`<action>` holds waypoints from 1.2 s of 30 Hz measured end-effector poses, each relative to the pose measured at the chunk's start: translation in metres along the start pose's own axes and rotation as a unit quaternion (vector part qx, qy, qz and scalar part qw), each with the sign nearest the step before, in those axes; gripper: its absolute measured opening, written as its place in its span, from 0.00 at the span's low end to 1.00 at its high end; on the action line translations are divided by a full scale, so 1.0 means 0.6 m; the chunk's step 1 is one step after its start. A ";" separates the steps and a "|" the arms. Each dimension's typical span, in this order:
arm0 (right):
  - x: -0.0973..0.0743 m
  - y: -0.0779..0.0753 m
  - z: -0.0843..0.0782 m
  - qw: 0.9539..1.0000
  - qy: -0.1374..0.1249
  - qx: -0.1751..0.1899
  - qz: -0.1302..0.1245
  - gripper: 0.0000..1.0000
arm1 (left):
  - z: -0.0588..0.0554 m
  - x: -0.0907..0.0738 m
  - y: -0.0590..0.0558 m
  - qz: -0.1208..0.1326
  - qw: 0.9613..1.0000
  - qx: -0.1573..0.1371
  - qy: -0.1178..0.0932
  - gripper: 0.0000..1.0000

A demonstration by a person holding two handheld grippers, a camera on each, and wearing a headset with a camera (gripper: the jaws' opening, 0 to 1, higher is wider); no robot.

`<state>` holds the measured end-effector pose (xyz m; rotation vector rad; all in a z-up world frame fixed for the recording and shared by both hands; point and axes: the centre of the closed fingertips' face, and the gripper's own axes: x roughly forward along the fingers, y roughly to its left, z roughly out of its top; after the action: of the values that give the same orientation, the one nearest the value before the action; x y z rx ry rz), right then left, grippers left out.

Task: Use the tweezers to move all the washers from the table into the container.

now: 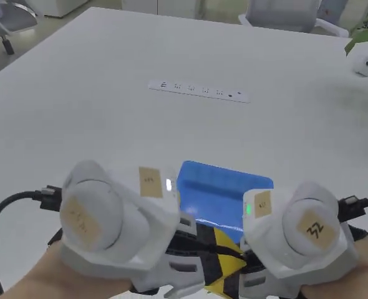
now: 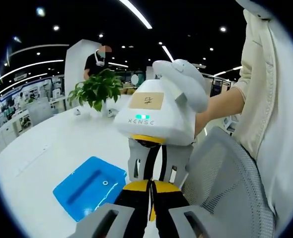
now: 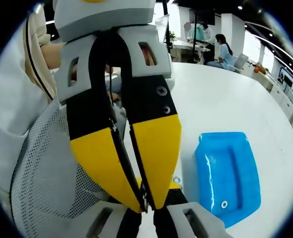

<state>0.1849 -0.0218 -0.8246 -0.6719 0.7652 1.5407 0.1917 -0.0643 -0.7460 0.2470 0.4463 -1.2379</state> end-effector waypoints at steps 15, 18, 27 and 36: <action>0.029 -0.023 0.010 0.994 -0.103 0.033 -0.033 0.07 | -0.057 -0.037 0.032 0.018 0.997 0.019 0.066 0.00; 0.033 -0.030 0.010 0.992 -0.112 0.038 -0.042 0.08 | -0.062 -0.035 0.035 0.018 0.995 0.036 0.088 0.00; 0.038 -0.030 0.023 0.989 -0.137 0.046 -0.038 0.08 | -0.062 -0.037 0.032 0.008 0.986 0.088 0.142 0.00; 0.045 -0.037 0.039 0.987 -0.152 0.046 -0.034 0.08 | -0.062 -0.044 0.045 0.014 0.981 0.103 0.166 0.00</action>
<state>0.2047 0.0145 -0.8332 -0.3775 0.5725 1.4915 0.2031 -0.0177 -0.7687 0.6418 0.5992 -1.2205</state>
